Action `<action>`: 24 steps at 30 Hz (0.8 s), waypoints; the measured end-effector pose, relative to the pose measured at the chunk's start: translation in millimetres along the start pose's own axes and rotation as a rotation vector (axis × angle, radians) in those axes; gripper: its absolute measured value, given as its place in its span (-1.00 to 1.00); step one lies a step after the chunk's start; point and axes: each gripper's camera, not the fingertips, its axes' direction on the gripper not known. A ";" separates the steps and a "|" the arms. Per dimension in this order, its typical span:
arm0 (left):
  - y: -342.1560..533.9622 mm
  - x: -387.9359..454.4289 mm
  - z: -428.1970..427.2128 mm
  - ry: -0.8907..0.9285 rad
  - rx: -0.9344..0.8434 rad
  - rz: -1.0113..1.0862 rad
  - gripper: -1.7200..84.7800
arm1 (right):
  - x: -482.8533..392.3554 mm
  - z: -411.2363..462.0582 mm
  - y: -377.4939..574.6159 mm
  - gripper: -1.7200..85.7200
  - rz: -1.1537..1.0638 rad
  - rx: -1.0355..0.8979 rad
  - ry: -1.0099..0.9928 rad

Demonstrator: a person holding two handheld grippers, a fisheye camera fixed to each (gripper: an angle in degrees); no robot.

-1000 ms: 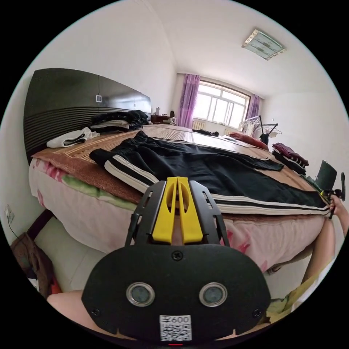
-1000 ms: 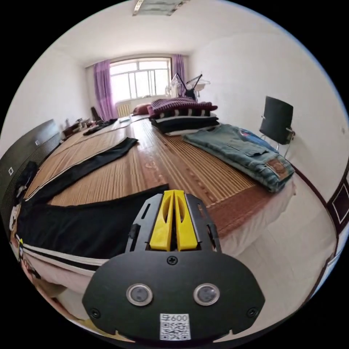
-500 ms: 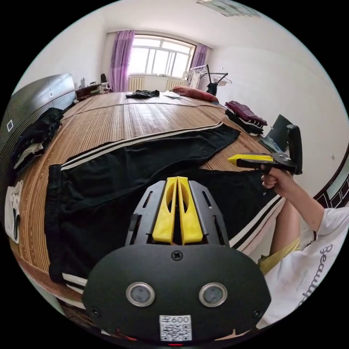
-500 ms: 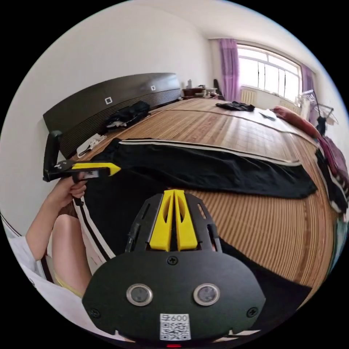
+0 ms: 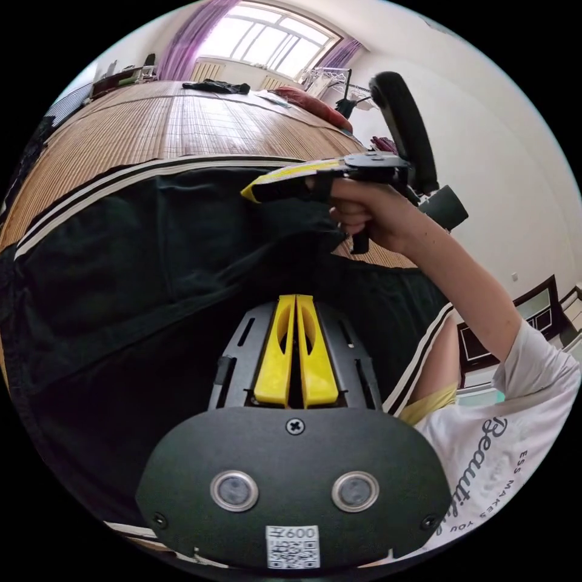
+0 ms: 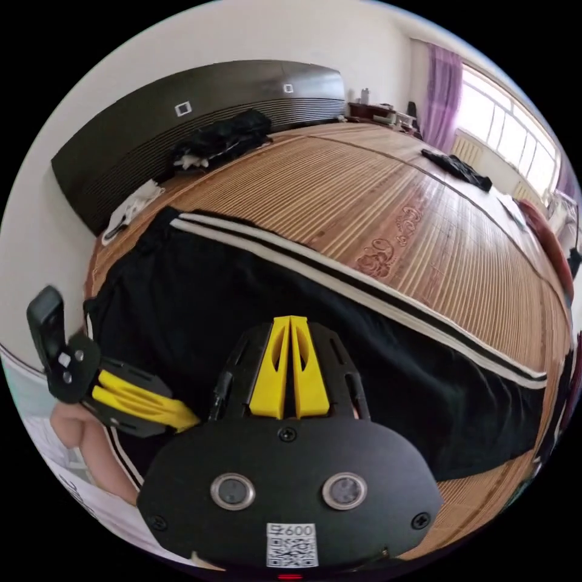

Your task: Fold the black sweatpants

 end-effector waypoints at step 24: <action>-30.5 -37.3 6.0 0.056 -0.004 -0.005 -0.96 | 98.6 58.6 38.1 -0.98 -0.013 -0.038 -0.029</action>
